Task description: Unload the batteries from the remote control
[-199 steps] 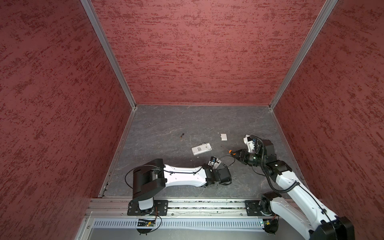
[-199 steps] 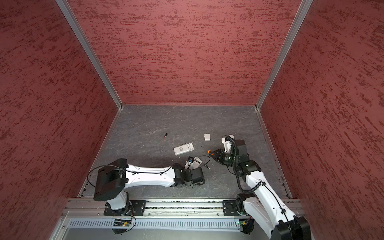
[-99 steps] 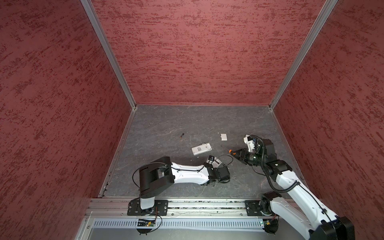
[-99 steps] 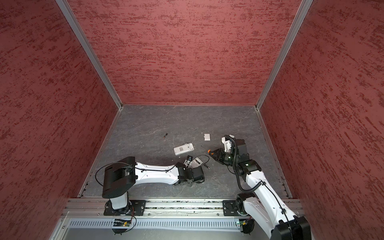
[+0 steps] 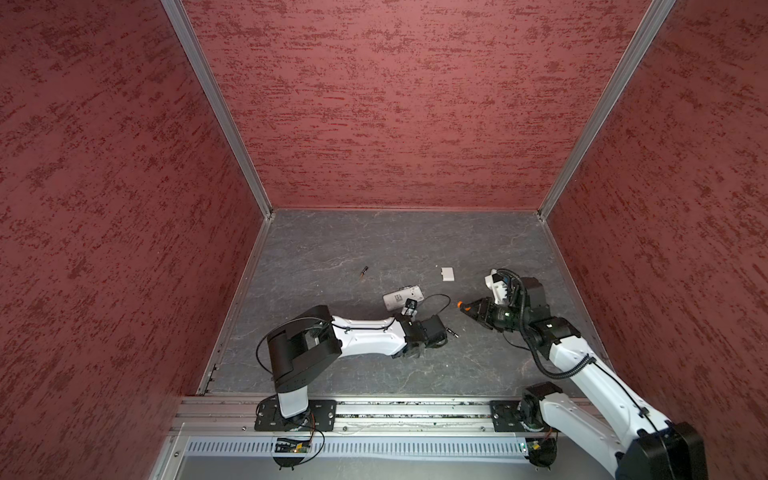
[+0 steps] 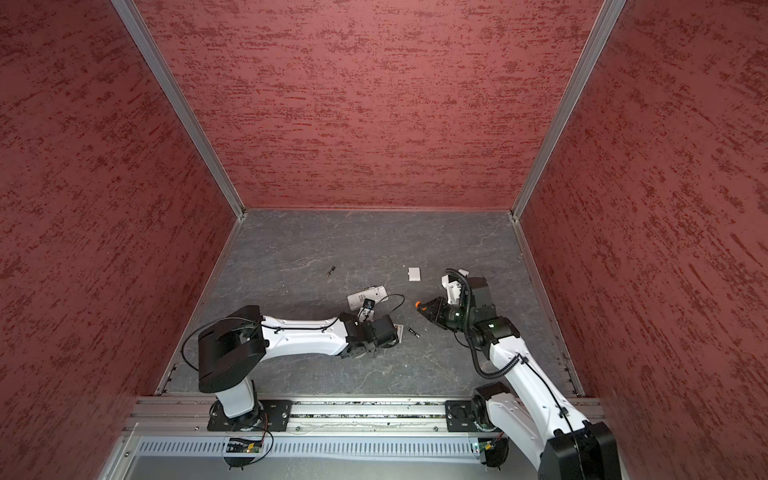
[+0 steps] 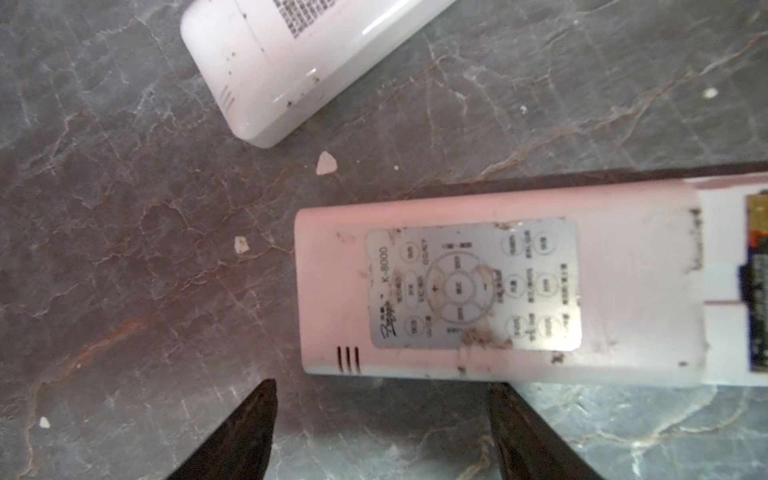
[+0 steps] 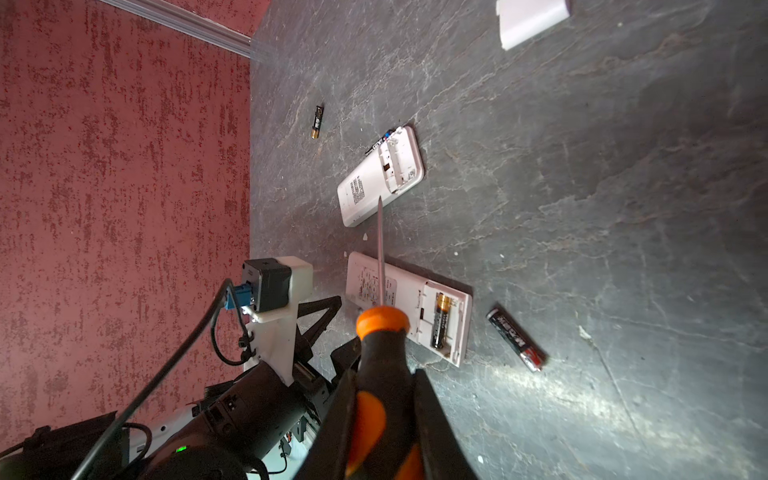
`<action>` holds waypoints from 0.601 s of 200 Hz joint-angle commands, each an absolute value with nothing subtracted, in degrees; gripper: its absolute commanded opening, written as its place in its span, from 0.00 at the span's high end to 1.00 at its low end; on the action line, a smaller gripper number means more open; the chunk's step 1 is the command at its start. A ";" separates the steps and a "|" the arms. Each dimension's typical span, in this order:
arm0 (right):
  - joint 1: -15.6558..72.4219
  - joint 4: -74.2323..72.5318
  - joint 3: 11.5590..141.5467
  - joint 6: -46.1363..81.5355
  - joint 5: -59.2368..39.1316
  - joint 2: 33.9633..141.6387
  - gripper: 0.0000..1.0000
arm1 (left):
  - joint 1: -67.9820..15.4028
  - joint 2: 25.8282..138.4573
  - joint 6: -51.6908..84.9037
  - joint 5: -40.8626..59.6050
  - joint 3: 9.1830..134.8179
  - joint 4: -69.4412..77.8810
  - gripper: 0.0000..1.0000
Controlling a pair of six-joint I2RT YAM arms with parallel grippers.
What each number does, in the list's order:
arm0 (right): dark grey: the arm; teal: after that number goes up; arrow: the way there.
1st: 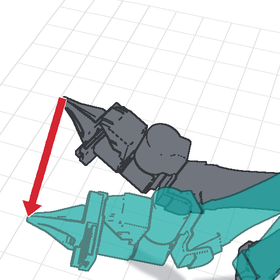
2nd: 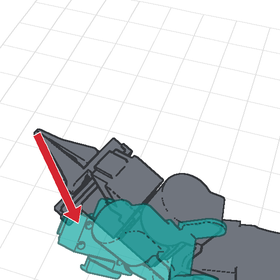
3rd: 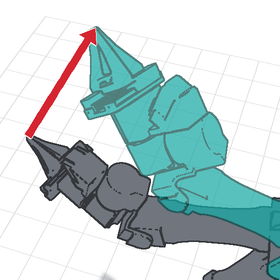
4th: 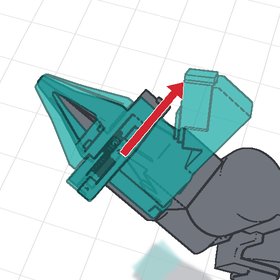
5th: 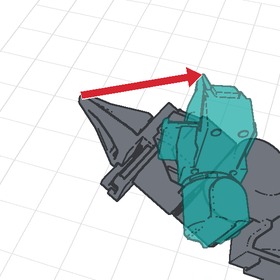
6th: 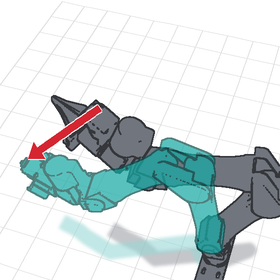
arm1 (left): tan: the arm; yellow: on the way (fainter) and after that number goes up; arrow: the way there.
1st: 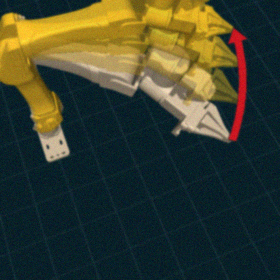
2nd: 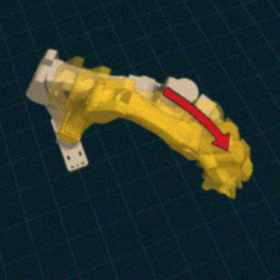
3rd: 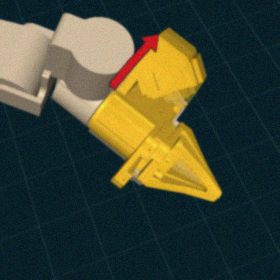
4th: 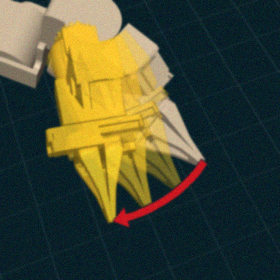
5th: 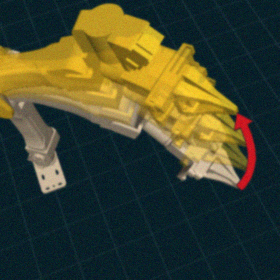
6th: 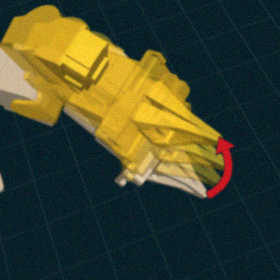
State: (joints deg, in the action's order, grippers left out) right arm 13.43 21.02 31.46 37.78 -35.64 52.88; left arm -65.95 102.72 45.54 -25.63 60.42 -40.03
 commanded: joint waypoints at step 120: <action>14.25 40.77 33.79 28.34 -34.54 49.60 1.00 | -61.70 87.83 47.90 -15.01 56.37 -36.89 0.22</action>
